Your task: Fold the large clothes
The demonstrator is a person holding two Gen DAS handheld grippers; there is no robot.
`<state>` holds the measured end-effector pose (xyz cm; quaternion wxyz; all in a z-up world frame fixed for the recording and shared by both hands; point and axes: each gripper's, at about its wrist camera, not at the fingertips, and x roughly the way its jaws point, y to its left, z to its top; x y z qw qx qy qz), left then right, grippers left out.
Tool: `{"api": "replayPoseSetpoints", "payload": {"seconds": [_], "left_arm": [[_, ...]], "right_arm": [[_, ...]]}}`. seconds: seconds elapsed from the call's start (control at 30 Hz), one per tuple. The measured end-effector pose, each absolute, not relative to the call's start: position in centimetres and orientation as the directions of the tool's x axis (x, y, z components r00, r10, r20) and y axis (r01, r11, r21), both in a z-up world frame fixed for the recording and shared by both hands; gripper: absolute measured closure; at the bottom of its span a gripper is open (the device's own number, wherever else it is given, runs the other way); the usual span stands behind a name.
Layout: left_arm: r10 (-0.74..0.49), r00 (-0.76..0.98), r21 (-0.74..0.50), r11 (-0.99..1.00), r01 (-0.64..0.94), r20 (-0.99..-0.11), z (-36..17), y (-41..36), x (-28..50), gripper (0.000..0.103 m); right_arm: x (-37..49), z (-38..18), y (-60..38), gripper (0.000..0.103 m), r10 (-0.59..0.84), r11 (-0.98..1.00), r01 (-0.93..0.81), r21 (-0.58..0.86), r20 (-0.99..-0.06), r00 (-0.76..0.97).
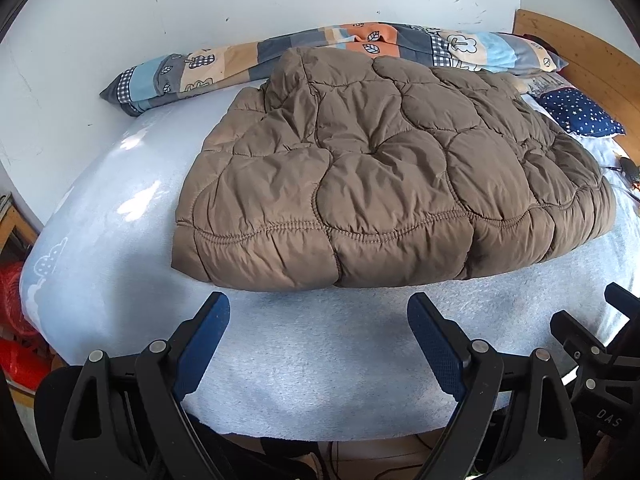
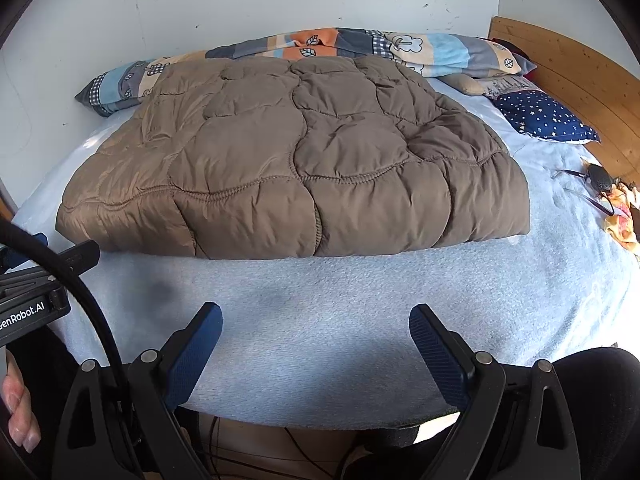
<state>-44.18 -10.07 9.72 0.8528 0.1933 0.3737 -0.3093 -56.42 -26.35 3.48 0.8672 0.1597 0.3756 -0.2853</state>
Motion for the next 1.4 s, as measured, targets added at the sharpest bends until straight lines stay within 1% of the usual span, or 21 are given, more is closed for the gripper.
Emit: {"api": "replayPoseSetpoints", "payload": {"seconds": [0.2,0.37,0.57,1.4], "left_arm": [[-0.381,0.6,0.152,0.744,0.651,-0.704,11.0,-9.6,-44.5,0.013],[-0.345,0.601,0.188,0.737,0.649,-0.721,10.6,-9.8,-44.6,0.013],[-0.337,0.622,0.224,0.728,0.649,-0.707,10.6,-9.8,-45.2,0.013],[-0.337,0.609,0.223,0.718,0.659,-0.718,10.4,-9.8,-45.2,0.013]], "right_arm": [[-56.8,3.5,-26.5,0.006,-0.386,0.78,0.623,0.058,-0.74,0.552],[-57.0,3.4,-26.7,0.006,-0.388,0.776,0.628,0.059,-0.74,0.549],[-56.8,3.5,-26.5,0.006,-0.388,0.781,0.622,0.053,-0.739,0.551],[-56.4,3.7,-26.1,0.006,-0.392,0.791,0.611,0.037,-0.736,0.552]]}}
